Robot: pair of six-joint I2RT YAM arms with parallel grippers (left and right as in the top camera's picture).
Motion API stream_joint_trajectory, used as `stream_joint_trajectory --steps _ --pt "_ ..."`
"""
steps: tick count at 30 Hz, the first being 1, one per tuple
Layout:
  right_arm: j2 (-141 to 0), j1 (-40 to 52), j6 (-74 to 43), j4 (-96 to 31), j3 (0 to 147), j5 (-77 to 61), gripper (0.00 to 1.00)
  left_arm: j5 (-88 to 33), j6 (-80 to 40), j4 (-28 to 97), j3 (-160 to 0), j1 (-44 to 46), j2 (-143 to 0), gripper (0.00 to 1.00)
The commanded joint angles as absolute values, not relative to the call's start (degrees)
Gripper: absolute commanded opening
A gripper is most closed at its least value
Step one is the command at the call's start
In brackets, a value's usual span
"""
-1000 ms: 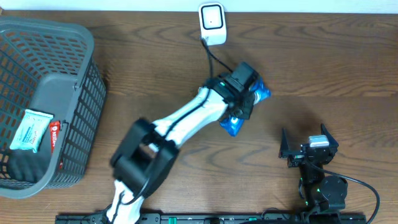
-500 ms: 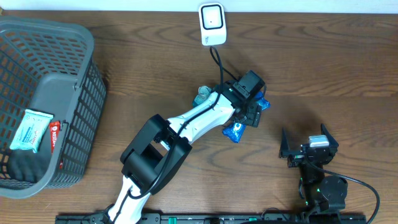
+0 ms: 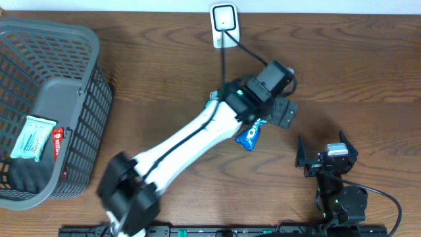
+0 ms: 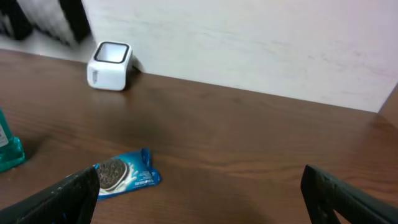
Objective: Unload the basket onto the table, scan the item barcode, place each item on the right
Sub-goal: 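Carry Oreo pack with left gripper over to the scanner, then drop Oreo pack onto table right of the teal bottle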
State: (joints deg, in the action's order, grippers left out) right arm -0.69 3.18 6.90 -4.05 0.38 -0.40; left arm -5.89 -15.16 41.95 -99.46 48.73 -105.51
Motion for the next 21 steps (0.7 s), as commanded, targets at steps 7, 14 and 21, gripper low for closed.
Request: stream_joint_trajectory --steps 7,14,21 --pt "-0.34 2.94 6.46 -4.29 0.34 -0.34 0.99 19.03 -6.02 57.76 -109.93 41.93 -85.03 0.98" --pt "-0.34 2.94 6.46 -4.29 0.34 -0.34 0.99 19.16 -8.36 62.63 -110.02 17.02 -71.18 0.98" --pt "-0.34 2.94 6.46 -4.29 0.34 -0.34 0.99 18.48 -12.99 69.14 -105.51 -10.00 -68.29 0.98"
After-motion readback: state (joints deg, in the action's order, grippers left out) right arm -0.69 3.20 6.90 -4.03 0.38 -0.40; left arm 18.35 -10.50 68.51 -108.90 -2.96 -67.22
